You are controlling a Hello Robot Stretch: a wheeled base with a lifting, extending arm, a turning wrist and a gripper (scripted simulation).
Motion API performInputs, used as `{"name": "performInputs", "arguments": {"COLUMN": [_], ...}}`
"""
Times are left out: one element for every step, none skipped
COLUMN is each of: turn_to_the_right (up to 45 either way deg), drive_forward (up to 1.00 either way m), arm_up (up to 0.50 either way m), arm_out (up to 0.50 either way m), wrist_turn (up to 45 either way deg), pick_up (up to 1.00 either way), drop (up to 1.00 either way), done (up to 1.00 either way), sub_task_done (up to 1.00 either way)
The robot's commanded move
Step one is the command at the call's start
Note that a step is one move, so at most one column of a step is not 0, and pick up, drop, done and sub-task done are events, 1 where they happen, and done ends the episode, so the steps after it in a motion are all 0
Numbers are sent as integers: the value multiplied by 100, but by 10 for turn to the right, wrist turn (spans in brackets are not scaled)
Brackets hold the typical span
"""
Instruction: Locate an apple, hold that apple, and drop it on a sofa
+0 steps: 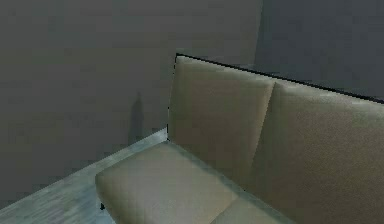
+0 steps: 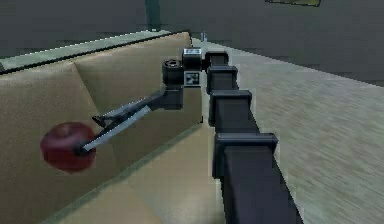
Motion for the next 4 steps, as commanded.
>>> {"name": "performInputs", "arguments": {"turn_to_the_right": [0,0,0,0], "drive_forward": [0,0,0,0], "arm_up": [-40,0,-32,0], "arm_out": [0,2,0,0], "wrist_turn": [0,0,0,0], "pick_up": [0,0,0,0], "drop": [0,0,0,100], "done": [0,0,0,0], "sub_task_done": [0,0,0,0]}}
